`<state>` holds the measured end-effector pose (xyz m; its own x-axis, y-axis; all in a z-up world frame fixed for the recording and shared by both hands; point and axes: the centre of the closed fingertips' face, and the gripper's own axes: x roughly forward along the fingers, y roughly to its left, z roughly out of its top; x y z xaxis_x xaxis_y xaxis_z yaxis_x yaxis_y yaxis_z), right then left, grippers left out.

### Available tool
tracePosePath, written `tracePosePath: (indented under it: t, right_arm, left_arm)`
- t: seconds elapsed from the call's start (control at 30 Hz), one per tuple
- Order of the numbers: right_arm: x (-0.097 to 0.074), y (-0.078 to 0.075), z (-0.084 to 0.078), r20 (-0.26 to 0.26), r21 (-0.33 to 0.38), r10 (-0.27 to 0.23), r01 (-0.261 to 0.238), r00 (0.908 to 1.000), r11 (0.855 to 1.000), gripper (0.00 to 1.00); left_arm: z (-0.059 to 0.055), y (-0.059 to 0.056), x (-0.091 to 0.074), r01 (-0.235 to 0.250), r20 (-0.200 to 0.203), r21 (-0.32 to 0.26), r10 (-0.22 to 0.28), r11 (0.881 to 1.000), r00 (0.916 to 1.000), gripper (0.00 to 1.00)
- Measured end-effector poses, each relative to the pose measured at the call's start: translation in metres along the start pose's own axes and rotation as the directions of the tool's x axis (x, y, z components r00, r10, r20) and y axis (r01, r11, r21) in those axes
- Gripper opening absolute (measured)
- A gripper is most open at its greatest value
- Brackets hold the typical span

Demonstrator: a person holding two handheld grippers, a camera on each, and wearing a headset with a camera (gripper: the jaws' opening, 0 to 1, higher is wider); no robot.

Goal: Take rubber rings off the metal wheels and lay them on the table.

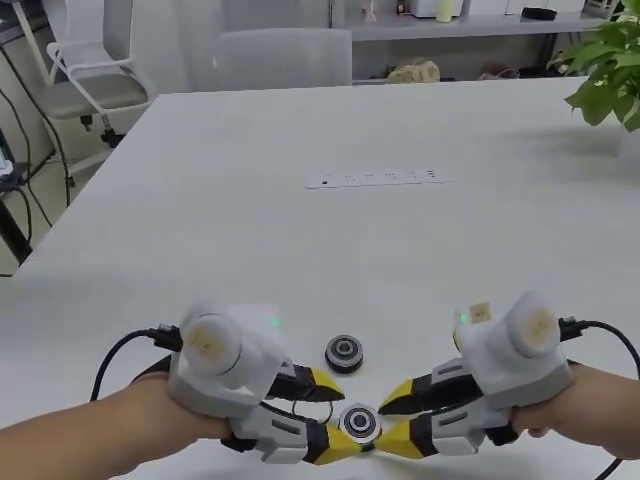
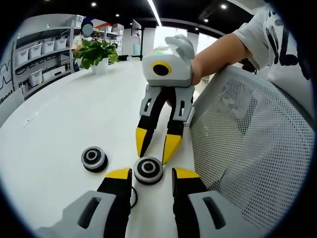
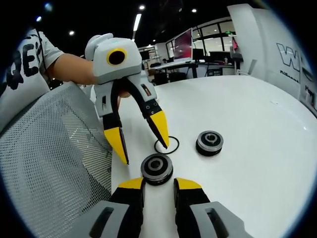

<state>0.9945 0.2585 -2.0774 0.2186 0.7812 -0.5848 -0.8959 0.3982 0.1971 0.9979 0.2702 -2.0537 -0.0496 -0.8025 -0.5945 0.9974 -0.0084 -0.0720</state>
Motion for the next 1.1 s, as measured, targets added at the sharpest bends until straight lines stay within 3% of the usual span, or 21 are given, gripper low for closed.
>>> tracePosePath:
  t: [0.43,0.73,0.87,0.97,1.1]
  right_arm:
    - [0.000,0.000,-0.002,-0.005,-0.010,-0.003,0.003,1.0000,1.000,0.17]
    - [0.000,-0.001,-0.003,-0.002,-0.016,-0.004,0.004,1.0000,1.000,0.16]
    - [0.001,-0.001,-0.003,-0.003,-0.019,-0.002,0.002,1.0000,1.000,0.15]
    - [0.000,0.000,-0.004,-0.011,-0.024,0.000,0.000,0.9999,1.000,0.11]
    - [0.000,-0.001,-0.005,-0.012,-0.014,0.002,-0.002,0.9999,1.000,0.08]
  left_arm:
    - [-0.003,-0.002,0.009,0.008,-0.017,-0.008,-0.008,1.000,0.9998,0.16]
    - [-0.001,0.003,0.010,-0.017,-0.002,-0.013,0.017,1.000,0.9999,0.10]
    - [-0.001,0.004,0.011,-0.041,0.004,-0.002,0.041,0.999,0.9991,0.08]
    - [-0.002,0.003,0.011,-0.056,0.002,0.050,0.056,0.997,0.9984,0.07]
    - [-0.002,0.004,0.011,-0.064,0.005,0.054,0.064,0.996,0.9980,0.07]
